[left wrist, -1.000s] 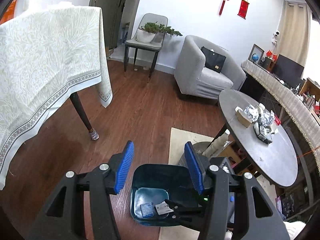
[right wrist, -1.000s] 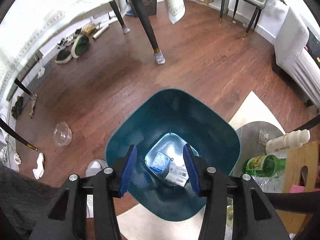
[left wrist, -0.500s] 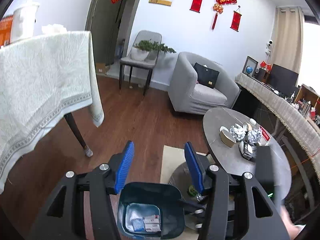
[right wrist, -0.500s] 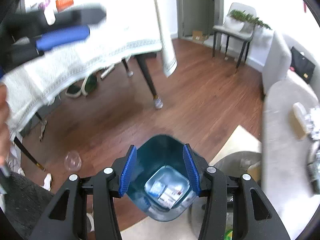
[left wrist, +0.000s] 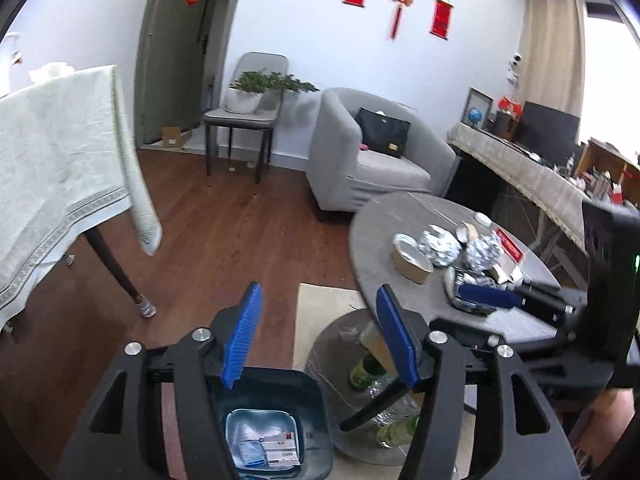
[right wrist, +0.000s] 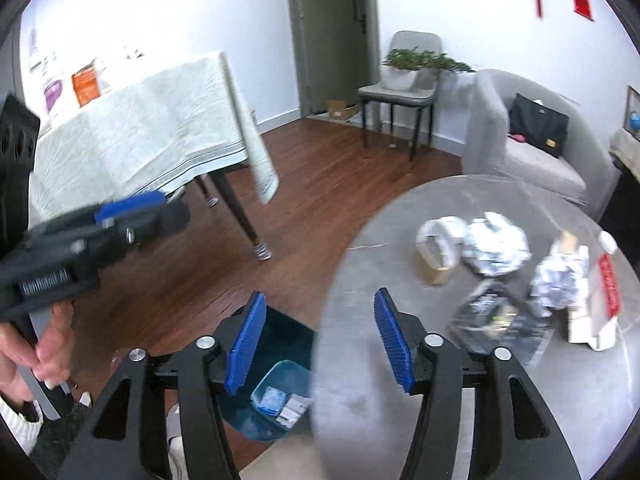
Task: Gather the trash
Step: 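Grasp the black snack bag with the left tool while the right tool grasps crumpled paper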
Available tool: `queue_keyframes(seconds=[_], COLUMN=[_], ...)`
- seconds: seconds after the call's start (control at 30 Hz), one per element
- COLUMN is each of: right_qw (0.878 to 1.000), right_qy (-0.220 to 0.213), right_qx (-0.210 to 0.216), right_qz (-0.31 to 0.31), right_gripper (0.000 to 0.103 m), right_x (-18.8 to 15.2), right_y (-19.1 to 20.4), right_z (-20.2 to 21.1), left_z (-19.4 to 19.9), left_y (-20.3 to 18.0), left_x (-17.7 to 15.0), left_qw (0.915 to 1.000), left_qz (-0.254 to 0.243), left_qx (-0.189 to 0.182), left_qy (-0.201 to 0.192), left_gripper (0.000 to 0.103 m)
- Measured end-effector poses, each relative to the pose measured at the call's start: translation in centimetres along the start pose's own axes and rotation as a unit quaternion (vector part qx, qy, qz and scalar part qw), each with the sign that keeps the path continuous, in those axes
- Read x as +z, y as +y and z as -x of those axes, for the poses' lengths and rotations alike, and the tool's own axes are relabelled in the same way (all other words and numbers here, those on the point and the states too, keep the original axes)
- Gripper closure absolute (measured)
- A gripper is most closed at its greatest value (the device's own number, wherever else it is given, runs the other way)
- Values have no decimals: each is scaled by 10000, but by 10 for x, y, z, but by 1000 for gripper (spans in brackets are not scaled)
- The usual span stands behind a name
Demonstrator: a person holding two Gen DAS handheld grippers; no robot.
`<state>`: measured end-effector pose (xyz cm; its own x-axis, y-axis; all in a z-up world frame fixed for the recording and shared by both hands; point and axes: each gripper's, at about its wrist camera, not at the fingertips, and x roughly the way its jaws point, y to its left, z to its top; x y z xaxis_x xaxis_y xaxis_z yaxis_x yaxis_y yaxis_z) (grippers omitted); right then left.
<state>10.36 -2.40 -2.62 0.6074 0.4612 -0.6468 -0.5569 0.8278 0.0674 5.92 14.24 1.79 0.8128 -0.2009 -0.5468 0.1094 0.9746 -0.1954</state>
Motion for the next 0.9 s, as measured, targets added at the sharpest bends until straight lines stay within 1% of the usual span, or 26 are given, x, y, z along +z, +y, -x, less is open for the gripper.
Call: queue_keyframes(seconds=[0.13,0.27,0.47,0.63,0.8,0.9], right_qw=[9995,9985,9978,9968,9965,9966], right_qy=[-134,-241,-212,-123,-79,-49], right_qx=[-180,-347,-482,-614,-592,-567], right_qz=[-202,-344,-394,-490,-578,-604], right_gripper=[37,35,28,27,24,22], right_x=[3,5,5,3,2,1], right_y=[-32,-59,-96,-123,-142,-153], right_z=[13,23,22,18,16,15], left_z=[-12,-27,-55,-79,-99,-111], left_y=[-26,-48,-77,-99,-121,-135], left_x=[-2,-3,-3,-3,-8,-11], left_qw=[9995,9982,9948,9909,9845,9813], left_qz=[-260,-505,-740,-875,-1108,-1257], left_qx=[-141,-280,-616,-858,-1126,-1184], left_qy=[67,129,329,549,766,853], left_gripper=[30,24,16,14,12,10])
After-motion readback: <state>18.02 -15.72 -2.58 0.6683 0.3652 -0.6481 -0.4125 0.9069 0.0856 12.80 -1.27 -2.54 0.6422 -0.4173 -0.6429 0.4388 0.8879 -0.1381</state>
